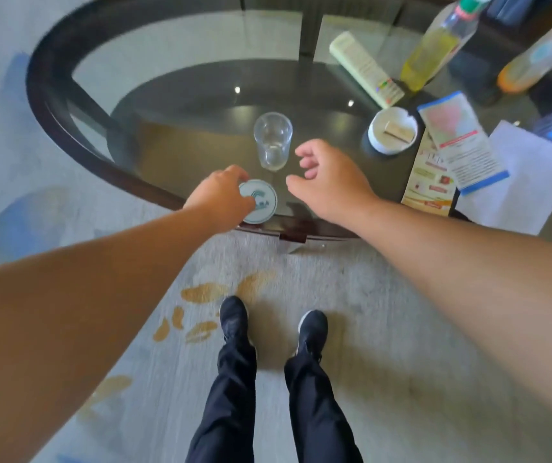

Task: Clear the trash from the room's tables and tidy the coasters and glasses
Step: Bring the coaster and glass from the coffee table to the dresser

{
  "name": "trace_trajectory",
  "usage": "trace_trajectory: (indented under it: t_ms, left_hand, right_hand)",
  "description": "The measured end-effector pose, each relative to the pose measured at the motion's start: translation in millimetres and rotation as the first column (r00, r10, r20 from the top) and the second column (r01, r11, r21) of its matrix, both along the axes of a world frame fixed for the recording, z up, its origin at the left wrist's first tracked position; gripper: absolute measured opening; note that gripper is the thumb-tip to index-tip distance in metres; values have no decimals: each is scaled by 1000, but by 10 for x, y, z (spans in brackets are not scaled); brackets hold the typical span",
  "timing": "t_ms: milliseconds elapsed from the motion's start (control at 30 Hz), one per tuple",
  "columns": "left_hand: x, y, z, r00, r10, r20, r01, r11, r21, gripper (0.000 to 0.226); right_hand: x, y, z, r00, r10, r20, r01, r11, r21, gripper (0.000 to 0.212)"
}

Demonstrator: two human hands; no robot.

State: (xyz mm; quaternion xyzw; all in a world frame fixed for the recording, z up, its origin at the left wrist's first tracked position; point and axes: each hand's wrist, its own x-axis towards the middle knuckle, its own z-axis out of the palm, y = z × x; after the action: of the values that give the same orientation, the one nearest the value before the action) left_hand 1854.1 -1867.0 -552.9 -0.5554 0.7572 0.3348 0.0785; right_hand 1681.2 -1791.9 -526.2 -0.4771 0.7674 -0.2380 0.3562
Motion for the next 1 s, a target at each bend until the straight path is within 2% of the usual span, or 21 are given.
trace_trajectory:
  t_ms: [367, 1000]
  left_hand:
    - [-79, 19, -576, 986, 122, 111, -118, 992, -42, 50]
    - [-221, -26, -706, 958, 218, 185, -209, 976, -70, 48]
  right_hand:
    - [-112, -82, -547, 1000, 22, -17, -22, 1000, 13, 53]
    - [-124, -188, -704, 997, 71, 3, -71, 997, 5, 52]
